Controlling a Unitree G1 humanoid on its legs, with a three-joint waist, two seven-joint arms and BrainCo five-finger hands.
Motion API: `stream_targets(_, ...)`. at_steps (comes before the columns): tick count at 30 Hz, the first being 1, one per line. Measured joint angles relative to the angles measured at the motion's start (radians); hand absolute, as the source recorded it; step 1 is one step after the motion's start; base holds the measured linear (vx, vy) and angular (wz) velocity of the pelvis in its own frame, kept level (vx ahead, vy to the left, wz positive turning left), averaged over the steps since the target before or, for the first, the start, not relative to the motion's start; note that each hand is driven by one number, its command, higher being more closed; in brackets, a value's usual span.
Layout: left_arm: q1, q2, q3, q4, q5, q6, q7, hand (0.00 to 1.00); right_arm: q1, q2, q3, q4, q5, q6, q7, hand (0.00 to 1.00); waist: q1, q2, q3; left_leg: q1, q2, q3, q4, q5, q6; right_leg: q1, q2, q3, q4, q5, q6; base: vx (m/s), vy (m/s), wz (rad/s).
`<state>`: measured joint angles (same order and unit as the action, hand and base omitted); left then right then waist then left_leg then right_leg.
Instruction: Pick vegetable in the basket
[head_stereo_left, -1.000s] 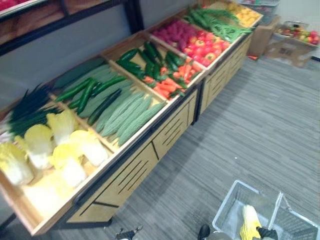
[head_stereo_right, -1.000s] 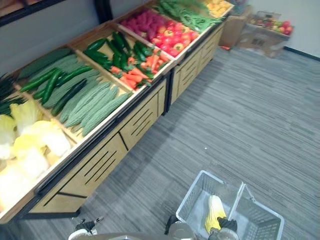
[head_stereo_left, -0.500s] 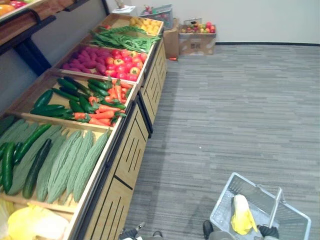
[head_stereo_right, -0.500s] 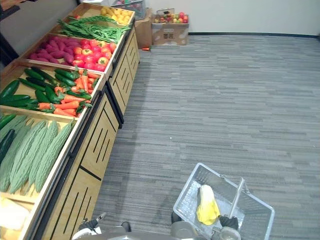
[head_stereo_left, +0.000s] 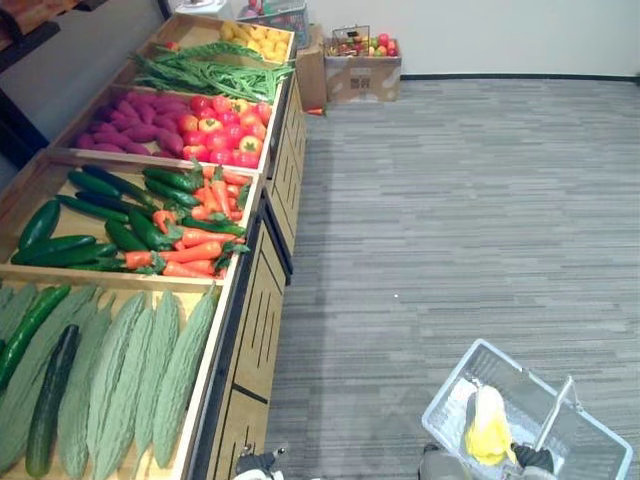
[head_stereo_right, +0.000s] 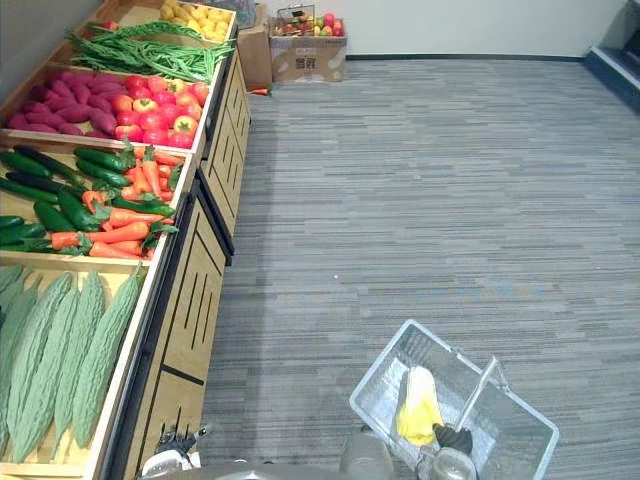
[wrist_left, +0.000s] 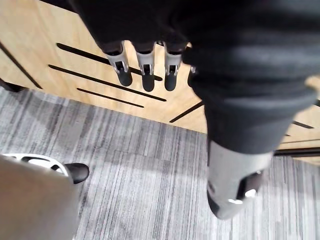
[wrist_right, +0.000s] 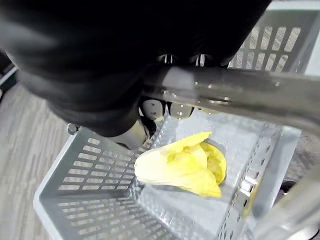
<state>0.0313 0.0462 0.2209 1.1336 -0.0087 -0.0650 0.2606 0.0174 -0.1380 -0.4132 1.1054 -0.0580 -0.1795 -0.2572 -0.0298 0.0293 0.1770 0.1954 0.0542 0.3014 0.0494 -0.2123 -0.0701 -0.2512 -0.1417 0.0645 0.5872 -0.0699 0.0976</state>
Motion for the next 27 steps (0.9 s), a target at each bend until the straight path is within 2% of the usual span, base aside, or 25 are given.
stream_targets(1, -0.001, 0.002, -0.002, -0.001, 0.013, 0.0, -0.002, 0.0, -0.004, 0.001, -0.012, -0.007, 0.002, -0.003, -0.004, 1.0, -0.001, -0.007, 0.007, 0.019, -0.011, 0.011, -0.017, -0.013, 0.021, -0.049, -0.03, -0.048, 0.099, -0.013, -0.007, 0.12, 0.029, -0.11)
stream_targets(2, -0.008, 0.006, -0.002, -0.001, 0.014, 0.001, -0.002, 0.0, -0.012, 0.0, -0.011, -0.007, 0.01, -0.003, -0.004, 1.0, 0.001, -0.015, 0.011, 0.035, -0.013, 0.019, -0.023, -0.017, 0.028, -0.066, -0.058, -0.107, 0.134, -0.033, -0.029, 0.16, 0.019, -0.14)
stream_targets(4, -0.008, 0.015, 0.0, 0.002, 0.016, 0.002, -0.002, 0.0, -0.032, 0.0, -0.007, -0.009, 0.017, -0.003, -0.003, 1.0, 0.0, -0.012, 0.014, 0.037, 0.001, 0.033, -0.031, -0.02, 0.024, -0.081, -0.063, -0.189, 0.108, -0.067, -0.032, 0.15, -0.026, -0.29)
stream_targets(6, -0.027, 0.014, 0.01, 0.014, 0.017, 0.004, -0.002, 0.0, -0.076, -0.004, -0.008, -0.014, 0.017, -0.004, -0.005, 1.0, -0.002, 0.022, 0.046, 0.039, 0.067, 0.067, -0.031, -0.032, 0.01, -0.117, -0.027, -0.306, -0.018, -0.071, -0.037, 0.17, -0.106, -0.41)
stream_targets(7, -0.034, 0.012, 0.012, 0.016, 0.017, 0.003, -0.002, 0.0, -0.084, -0.007, -0.009, -0.021, 0.017, -0.003, -0.008, 1.0, -0.001, 0.024, 0.053, 0.04, 0.082, 0.075, -0.031, -0.033, 0.008, -0.124, -0.018, -0.326, -0.077, -0.058, -0.028, 0.28, -0.192, -0.23)
stream_targets(8, -0.046, 0.016, 0.023, 0.016, 0.024, 0.002, -0.005, 0.0, -0.092, -0.006, -0.009, -0.029, 0.017, 0.002, -0.011, 1.0, 0.0, 0.02, 0.069, 0.051, 0.091, 0.084, -0.033, -0.037, -0.002, -0.131, -0.022, -0.358, -0.241, 0.011, -0.012, 0.27, -0.199, -0.08)
stream_targets(9, -0.047, 0.017, 0.032, 0.015, 0.024, 0.002, -0.007, 0.0, -0.089, 0.002, -0.009, -0.028, 0.017, 0.004, -0.012, 1.0, -0.002, -0.003, 0.075, 0.074, 0.089, 0.09, -0.035, -0.045, -0.027, -0.122, -0.029, -0.357, -0.311, 0.048, -0.012, 0.38, -0.294, -0.03)
stream_targets(10, -0.046, 0.016, 0.044, 0.014, 0.026, 0.002, -0.009, 0.0, -0.086, 0.005, -0.009, -0.028, 0.017, 0.006, -0.014, 1.0, -0.002, -0.015, 0.074, 0.092, 0.091, 0.095, -0.036, -0.054, -0.042, -0.116, -0.034, -0.356, -0.319, 0.118, -0.026, 0.3, -0.235, -0.13)
stream_targets(11, -0.052, -0.008, 0.069, 0.016, 0.027, 0.003, -0.013, 0.0, -0.09, -0.004, -0.015, -0.029, 0.019, 0.015, -0.017, 1.0, -0.002, 0.023, 0.081, 0.122, 0.122, 0.103, -0.044, -0.046, -0.057, -0.114, 0.001, -0.363, -0.28, 0.11, -0.056, 0.31, -0.231, -0.17)
stream_targets(13, -0.059, -0.039, 0.086, 0.011, 0.029, 0.001, -0.022, 0.0, -0.092, 0.001, -0.04, -0.028, 0.019, 0.016, -0.018, 1.0, -0.001, 0.032, 0.076, 0.12, 0.143, 0.094, -0.011, 0.037, -0.129, -0.137, 0.012, -0.358, -0.204, 0.04, -0.091, 0.41, -0.359, -0.26)
stream_targets(14, -0.061, -0.055, 0.091, 0.011, 0.029, 0.001, -0.026, 0.0, -0.09, 0.001, -0.052, -0.027, 0.018, 0.016, -0.018, 1.0, -0.002, 0.035, 0.074, 0.098, 0.162, 0.075, 0.059, 0.068, -0.133, -0.131, 0.022, -0.357, -0.182, 0.001, -0.102, 0.44, -0.426, -0.18)
stream_targets(15, -0.063, -0.06, 0.091, 0.01, 0.029, 0.001, -0.026, 0.0, -0.088, 0.0, -0.052, -0.026, 0.018, 0.016, -0.017, 1.0, -0.004, 0.036, 0.073, 0.079, 0.177, 0.061, 0.106, 0.085, -0.128, -0.12, 0.028, -0.361, -0.181, -0.019, -0.103, 0.37, -0.361, -0.02)
stream_targets(16, -0.064, -0.067, 0.092, 0.002, 0.026, 0.0, -0.026, 0.0, -0.08, -0.001, -0.053, -0.006, 0.018, 0.019, -0.017, 1.0, -0.012, 0.037, 0.071, 0.012, 0.216, 0.007, 0.263, 0.141, -0.116, -0.074, 0.044, -0.372, -0.2, -0.055, -0.108, 0.3, -0.275, 0.14)
stream_targets(17, -0.065, -0.067, 0.092, -0.001, 0.023, 0.0, -0.026, 0.0, -0.075, 0.0, -0.053, 0.002, 0.019, 0.02, -0.017, 1.0, -0.02, 0.036, 0.071, -0.019, 0.232, -0.02, 0.337, 0.177, -0.105, -0.051, 0.049, -0.381, -0.21, -0.065, -0.114, 0.45, -0.353, 0.24)
stream_targets(18, -0.065, -0.066, 0.092, -0.011, 0.021, 0.0, -0.026, 0.0, -0.059, 0.001, -0.051, 0.007, 0.02, 0.024, -0.018, 1.0, -0.026, 0.035, 0.071, -0.09, 0.262, -0.067, 0.497, 0.241, -0.086, 0.0, 0.059, -0.39, -0.238, -0.078, -0.128, 0.45, -0.295, 0.13)
stream_targets(19, -0.063, -0.066, 0.101, -0.026, 0.021, -0.001, -0.026, 0.0, -0.049, 0.003, -0.048, 0.011, 0.021, 0.028, -0.017, 1.0, -0.017, 0.032, 0.071, -0.15, 0.285, -0.086, 0.662, 0.246, -0.088, 0.047, 0.072, -0.387, -0.267, -0.087, -0.141, 0.38, -0.231, 0.02)
stream_targets(21, -0.062, -0.062, 0.113, -0.03, 0.015, -0.001, -0.026, 0.0, -0.042, -0.001, -0.035, 0.011, 0.021, 0.028, -0.017, 1.0, -0.015, 0.021, 0.078, -0.221, 0.284, -0.097, 0.812, 0.219, -0.096, 0.115, 0.089, -0.374, -0.311, -0.101, -0.159, 0.28, -0.124, -0.22)
stream_targets(23, -0.062, -0.061, 0.122, -0.039, 0.011, -0.002, -0.025, 0.0, -0.042, -0.003, -0.01, 0.034, 0.02, 0.028, -0.017, 1.0, 0.015, 0.016, 0.079, -0.289, 0.243, -0.083, 0.887, 0.139, -0.097, 0.214, 0.094, -0.334, -0.371, -0.093, -0.149, 0.35, -0.106, -0.47)
stream_targets(25, -0.06, -0.06, 0.122, -0.041, 0.01, -0.011, -0.026, 0.0, -0.051, -0.002, -0.01, 0.051, 0.02, 0.029, -0.014, 1.0, 0.028, 0.014, 0.077, -0.347, 0.218, -0.052, 0.836, 0.079, -0.085, 0.278, 0.089, -0.31, -0.419, -0.089, -0.141, 0.34, -0.012, -0.43)
stream_targets(27, -0.059, -0.06, 0.124, -0.059, 0.011, -0.02, -0.027, 0.0, -0.057, 0.001, -0.01, 0.049, 0.02, 0.029, -0.006, 1.0, 0.04, 0.001, 0.073, -0.396, 0.176, 0.002, 0.65, 0.051, -0.066, 0.327, 0.057, -0.291, -0.462, -0.084, -0.13, 0.3, 0.069, -0.37)
